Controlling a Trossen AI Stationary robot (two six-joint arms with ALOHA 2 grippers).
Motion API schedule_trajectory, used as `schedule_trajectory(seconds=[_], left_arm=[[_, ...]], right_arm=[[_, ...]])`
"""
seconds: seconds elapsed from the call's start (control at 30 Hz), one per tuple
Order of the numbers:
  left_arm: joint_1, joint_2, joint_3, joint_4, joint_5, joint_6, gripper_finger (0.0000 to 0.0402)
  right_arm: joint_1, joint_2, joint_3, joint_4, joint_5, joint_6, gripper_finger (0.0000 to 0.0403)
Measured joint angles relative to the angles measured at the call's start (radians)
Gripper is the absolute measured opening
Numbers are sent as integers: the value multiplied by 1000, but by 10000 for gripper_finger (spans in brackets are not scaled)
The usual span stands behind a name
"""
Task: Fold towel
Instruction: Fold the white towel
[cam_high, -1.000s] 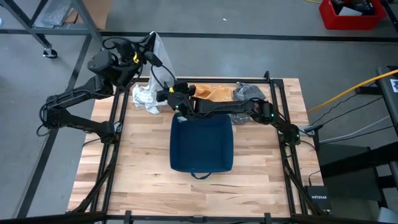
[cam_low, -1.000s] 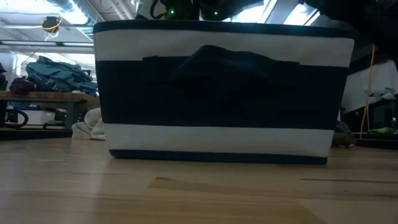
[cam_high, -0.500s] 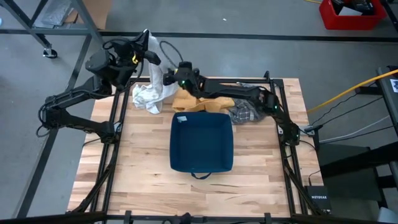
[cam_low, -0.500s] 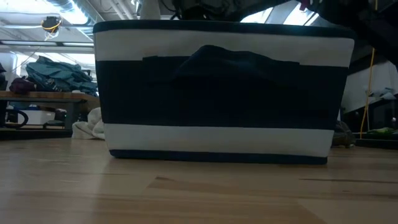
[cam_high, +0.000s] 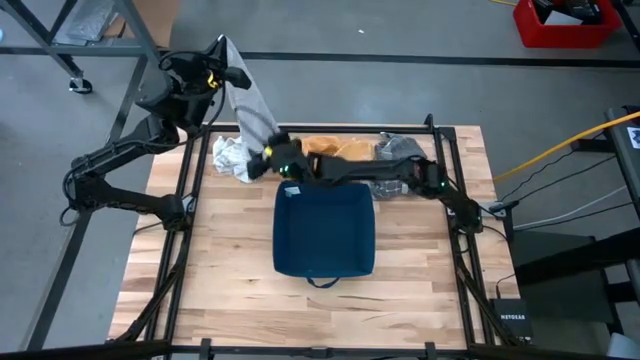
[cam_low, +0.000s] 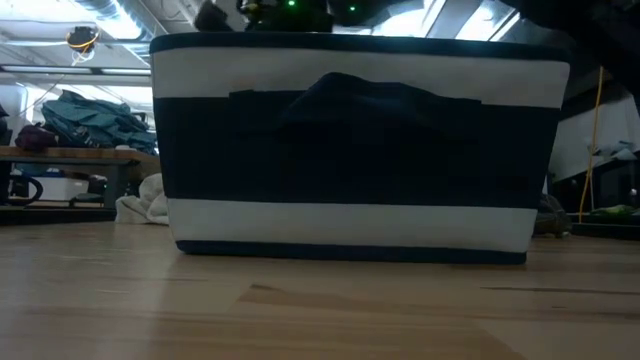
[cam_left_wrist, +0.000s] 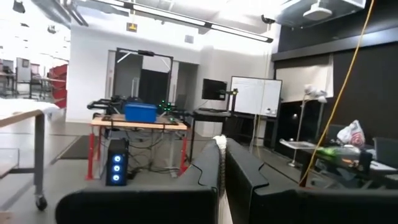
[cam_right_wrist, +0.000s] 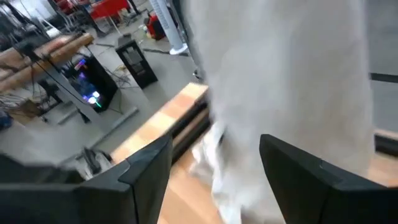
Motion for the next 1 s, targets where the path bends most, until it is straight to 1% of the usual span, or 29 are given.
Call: schedule_trajectory(seconds=[0.1, 0.27, 0.33, 0.47, 0.63, 0.9, 1.0], left_arm=[[-6, 0, 0, -4, 6, -18, 0], [-31, 0, 0, -8, 13, -51, 0], [-43, 0, 0, -8, 13, -57, 0], [-63, 0, 0, -8, 13, -63, 0], [-95, 0, 0, -8, 13, -92, 0], [-135, 0, 0, -7, 12, -6, 0], [-135, -7, 0, -8, 1, 54, 0]], right_arm=[[25, 28, 0, 21, 35, 0, 248], [35, 85, 0, 131, 55, 0, 248], [35, 101, 0, 158, 86, 1, 248], [29, 101, 0, 162, 156, 2, 248], [2, 101, 0, 193, 171, 1, 248], [-46, 101, 0, 184, 169, 3, 247], [-59, 97, 0, 166, 157, 4, 228]])
